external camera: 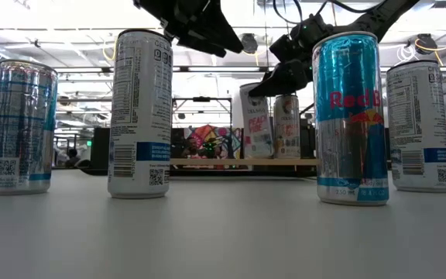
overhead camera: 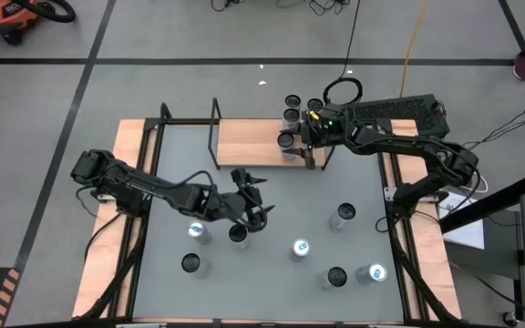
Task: Place canned beverage on shelf
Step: Put the white pink soda can on the shelf aligned with the white pink soda cans
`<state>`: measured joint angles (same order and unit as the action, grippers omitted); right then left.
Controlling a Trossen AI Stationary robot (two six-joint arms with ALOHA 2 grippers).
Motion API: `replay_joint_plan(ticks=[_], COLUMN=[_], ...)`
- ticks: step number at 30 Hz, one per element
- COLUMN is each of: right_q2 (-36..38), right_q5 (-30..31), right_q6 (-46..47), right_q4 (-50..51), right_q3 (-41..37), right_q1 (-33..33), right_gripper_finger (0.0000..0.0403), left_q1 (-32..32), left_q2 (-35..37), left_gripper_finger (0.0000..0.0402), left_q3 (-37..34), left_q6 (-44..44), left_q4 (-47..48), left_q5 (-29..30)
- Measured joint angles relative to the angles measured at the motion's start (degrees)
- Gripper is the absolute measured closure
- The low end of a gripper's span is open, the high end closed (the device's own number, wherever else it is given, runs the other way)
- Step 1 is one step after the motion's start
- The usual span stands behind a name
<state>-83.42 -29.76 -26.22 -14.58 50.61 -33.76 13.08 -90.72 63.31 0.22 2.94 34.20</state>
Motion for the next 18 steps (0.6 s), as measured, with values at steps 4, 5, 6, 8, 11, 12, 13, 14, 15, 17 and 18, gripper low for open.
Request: replay_joint_plan(ticks=[4,5,6,8,11,12,13,14,15,17,18], right_q2=[-0.1,-0.1,-0.1,-0.1,-0.1,-0.1,-0.1,-0.1,-0.1,-0.1,-0.1], right_q5=[0.0,0.0,0.0,0.6,2.9,3.5,4.1,4.4,4.4,4.5,4.5], right_q6=[0.0,0.0,0.0,0.1,0.1,0.2,0.3,0.3,0.4,0.9,1.2], right_q4=[0.7,0.8,0.9,1.0,0.9,0.9,0.9,0.9,0.9,0.9,0.9], right_q3=[0.0,0.0,0.0,0.0,0.0,0.0,0.0,0.0,0.0,0.0,0.0], right_q1=[0.0,0.0,0.0,0.0,0.0,0.0,0.0,0.0,0.0,0.0,-0.1], right_gripper_finger=[0.0209,0.0209,0.0209,0.0209,0.0209,0.0209,0.0209,0.0209,0.0208,0.0208,0.0208], left_q1=[0.0,0.0,0.0,0.0,0.0,0.0,0.0,0.0,0.0,0.0,0.0], left_q2=[0.0,0.0,0.0,0.0,0.0,0.0,0.0,0.0,0.0,0.0,0.0], left_gripper_finger=[0.0034,0.0034,0.0034,0.0034,0.0034,0.0034,0.0034,0.0034,0.0034,0.0034,0.0034], left_q3=[0.0,0.0,0.0,0.0,0.0,0.0,0.0,0.0,0.0,0.0,0.0], left_q6=[-0.4,-0.4,-0.4,-0.4,-0.4,-0.4,-0.4,-0.4,-0.4,-0.4,-0.5], left_q4=[0.2,0.2,0.2,0.2,0.2,0.2,0.2,0.2,0.2,0.2,0.2], left_q5=[0.0,0.0,0.0,0.0,0.0,0.0,0.0,0.0,0.0,0.0,0.0])
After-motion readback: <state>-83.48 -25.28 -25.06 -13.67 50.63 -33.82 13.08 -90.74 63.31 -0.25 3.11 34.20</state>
